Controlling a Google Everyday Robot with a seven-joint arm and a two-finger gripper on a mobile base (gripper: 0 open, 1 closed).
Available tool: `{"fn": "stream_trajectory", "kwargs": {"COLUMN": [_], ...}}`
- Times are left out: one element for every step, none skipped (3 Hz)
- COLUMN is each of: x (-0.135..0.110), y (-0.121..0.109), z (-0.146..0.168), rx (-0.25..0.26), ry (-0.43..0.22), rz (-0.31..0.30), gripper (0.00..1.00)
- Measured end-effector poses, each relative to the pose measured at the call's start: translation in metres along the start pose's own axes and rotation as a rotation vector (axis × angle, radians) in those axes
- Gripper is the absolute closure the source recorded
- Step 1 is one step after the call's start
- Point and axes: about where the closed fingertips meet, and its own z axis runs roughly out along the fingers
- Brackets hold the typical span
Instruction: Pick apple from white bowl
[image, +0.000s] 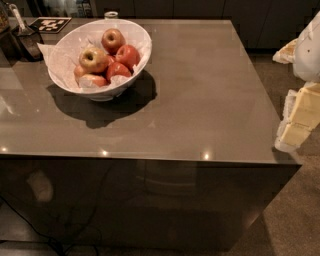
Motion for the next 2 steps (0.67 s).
{"fn": "stream_trajectory", "kwargs": {"x": [-0.001, -0.026], "y": [0.000, -0.002], "z": [0.000, 0.001], "rx": [0.002, -0.015], "ry": [-0.001, 0.015], "rz": [-0.001, -0.038], "gripper": [0.00, 0.00]}}
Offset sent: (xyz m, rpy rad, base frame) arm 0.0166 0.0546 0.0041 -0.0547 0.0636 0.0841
